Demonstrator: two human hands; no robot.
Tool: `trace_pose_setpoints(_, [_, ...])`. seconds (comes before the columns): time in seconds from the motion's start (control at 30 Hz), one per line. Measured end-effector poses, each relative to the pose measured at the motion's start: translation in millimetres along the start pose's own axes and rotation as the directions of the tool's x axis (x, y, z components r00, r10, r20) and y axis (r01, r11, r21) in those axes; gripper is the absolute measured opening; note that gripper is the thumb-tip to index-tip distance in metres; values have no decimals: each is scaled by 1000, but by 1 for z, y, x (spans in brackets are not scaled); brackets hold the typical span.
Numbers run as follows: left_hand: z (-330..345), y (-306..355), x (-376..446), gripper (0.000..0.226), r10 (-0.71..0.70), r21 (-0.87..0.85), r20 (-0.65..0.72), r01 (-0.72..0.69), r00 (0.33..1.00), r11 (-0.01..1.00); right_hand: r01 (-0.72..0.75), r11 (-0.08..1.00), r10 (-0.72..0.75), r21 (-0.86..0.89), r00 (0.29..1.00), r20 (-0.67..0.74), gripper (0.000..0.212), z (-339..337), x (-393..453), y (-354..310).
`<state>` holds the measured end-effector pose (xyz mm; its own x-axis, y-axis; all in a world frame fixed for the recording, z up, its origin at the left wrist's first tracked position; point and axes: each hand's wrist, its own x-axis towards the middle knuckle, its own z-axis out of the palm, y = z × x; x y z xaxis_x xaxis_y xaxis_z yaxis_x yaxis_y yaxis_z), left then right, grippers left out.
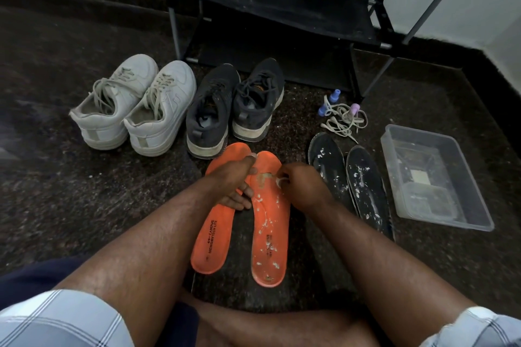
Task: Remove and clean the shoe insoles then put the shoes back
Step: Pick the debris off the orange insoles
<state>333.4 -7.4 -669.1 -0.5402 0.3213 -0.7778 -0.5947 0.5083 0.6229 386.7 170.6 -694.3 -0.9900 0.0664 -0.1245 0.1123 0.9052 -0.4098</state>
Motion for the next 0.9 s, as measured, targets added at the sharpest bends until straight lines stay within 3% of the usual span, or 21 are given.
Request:
trace_pose_setpoints(0.5, [-1, 3, -2, 66, -47, 65, 84, 42, 995, 997, -59, 996, 56, 70, 998, 36, 14, -6, -7, 0])
trace_pose_setpoints(0.63, [0, 3, -2, 72, -58, 103, 93, 48, 994, 993, 49, 994, -53, 97, 998, 42, 14, -6, -6, -12])
trace_pose_setpoints(0.8, [1, 4, 0, 80, -80, 124, 105, 67, 991, 990, 262, 965, -253, -1, 935, 249, 19, 6, -9, -31])
trace_pose_setpoints(0.9, [1, 4, 0, 81, -87, 120, 103, 74, 991, 990, 347, 936, -334, -62, 929, 161, 14, 15, -11, -37])
